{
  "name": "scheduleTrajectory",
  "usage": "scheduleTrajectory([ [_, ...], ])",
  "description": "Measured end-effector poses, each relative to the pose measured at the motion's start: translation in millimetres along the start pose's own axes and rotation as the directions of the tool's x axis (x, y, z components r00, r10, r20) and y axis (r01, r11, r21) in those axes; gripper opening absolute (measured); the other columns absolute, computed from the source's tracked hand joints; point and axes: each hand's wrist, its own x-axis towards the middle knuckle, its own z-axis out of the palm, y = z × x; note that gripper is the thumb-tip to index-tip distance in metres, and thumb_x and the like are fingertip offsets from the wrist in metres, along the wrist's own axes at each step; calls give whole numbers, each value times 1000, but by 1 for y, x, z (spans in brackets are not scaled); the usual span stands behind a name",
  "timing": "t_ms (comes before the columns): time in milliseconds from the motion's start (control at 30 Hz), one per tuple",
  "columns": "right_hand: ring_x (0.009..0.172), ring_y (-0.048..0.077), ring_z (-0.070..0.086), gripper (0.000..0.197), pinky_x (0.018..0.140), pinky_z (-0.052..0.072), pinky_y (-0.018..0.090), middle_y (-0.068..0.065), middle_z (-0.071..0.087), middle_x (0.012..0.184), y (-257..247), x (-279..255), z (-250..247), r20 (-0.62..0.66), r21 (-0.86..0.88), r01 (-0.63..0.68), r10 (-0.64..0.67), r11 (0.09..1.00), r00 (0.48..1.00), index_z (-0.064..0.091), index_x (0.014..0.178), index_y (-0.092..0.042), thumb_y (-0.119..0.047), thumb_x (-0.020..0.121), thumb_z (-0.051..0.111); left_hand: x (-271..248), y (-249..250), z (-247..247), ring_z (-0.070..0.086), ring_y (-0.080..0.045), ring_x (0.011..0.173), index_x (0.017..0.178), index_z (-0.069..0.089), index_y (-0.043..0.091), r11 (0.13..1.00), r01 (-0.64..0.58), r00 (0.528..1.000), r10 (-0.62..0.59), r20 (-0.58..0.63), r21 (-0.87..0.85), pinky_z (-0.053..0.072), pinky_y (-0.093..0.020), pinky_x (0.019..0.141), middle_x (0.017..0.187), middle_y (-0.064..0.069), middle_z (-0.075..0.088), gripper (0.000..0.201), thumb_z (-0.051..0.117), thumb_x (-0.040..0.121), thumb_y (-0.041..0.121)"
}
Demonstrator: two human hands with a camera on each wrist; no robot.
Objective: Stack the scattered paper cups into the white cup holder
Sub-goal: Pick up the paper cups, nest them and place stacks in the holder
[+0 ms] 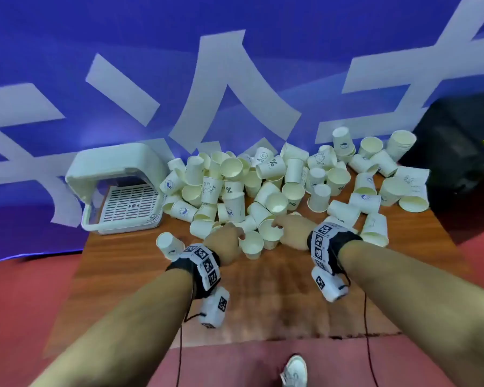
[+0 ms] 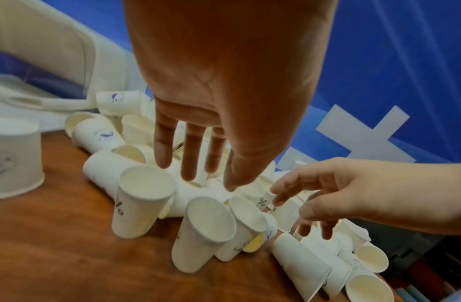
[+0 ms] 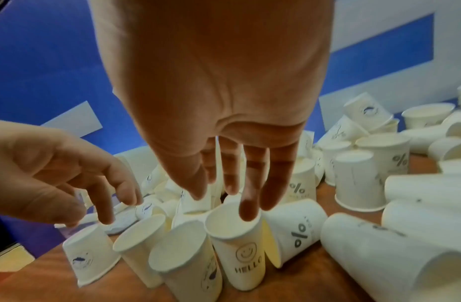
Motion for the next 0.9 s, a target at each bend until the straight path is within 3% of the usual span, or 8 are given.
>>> scheduleTrajectory([
  [67, 116, 21, 54, 48, 96, 45, 33, 3, 54, 133, 3, 7, 5, 33, 17, 2, -3, 1000, 999, 46, 138, -23, -27, 90, 53, 9, 1, 14, 54, -25, 111, 127, 54, 16, 998, 11, 1000, -11, 10, -55, 45, -38, 96, 128, -8, 50, 39, 60, 89, 22],
  [200, 119, 25, 53, 49, 96, 45, 35, 7, 51, 138, 9, 13, 19, 110, 60, -32, 25, 998, 994, 42, 141, -23, -30, 93, 51, 11, 3, 38, 50, -24, 119, 133, 48, 14, 987, 16, 999, -11, 39, -157, 40, -32, 101, 135, -6, 46, 46, 60, 89, 20],
  [333, 115, 25, 55, 52, 95, 48, 38, 7, 54, 134, 19, 19, 27, 138, 84, -71, 59, 994, 989, 40, 141, -29, -25, 91, 52, 17, 6, 56, 47, -27, 124, 137, 45, 14, 989, 43, 997, -33, 76, -140, 39, -35, 104, 139, -10, 45, 51, 58, 88, 20],
  [467, 117, 24, 54, 49, 97, 46, 35, 5, 55, 133, 24, 20, 26, 114, 144, -88, 72, 986, 991, 44, 138, -26, -26, 90, 54, 22, 12, 62, 48, -28, 124, 137, 44, 14, 979, 78, 993, -59, 107, -186, 40, -34, 103, 137, -10, 48, 50, 55, 88, 16],
  [667, 111, 19, 56, 43, 87, 44, 26, 3, 60, 124, 29, 12, 13, 22, 317, -75, 72, 946, 997, 53, 130, -21, -20, 88, 57, 24, 20, 57, 56, -23, 114, 133, 49, 14, 958, 135, 991, -127, 45, -252, 46, -33, 97, 127, -7, 57, 50, 63, 86, 20],
  [767, 103, 17, 58, 40, 84, 49, 27, 1, 61, 114, 22, 7, -1, -36, 393, -61, 82, 918, 996, 58, 124, -20, -14, 84, 57, 18, 23, 47, 58, -20, 101, 124, 57, 13, 931, 178, 979, -200, -39, -317, 48, -29, 89, 116, -7, 60, 39, 62, 86, 16],
  [900, 89, 16, 61, 35, 73, 50, 25, -2, 63, 101, 4, 2, -31, -86, 390, 26, 9, 921, 996, 61, 118, -17, -12, 84, 57, 3, 20, 22, 53, -15, 87, 111, 62, 12, 925, 150, 964, -215, -155, -348, 39, -22, 75, 104, -4, 56, 26, 65, 85, 18],
])
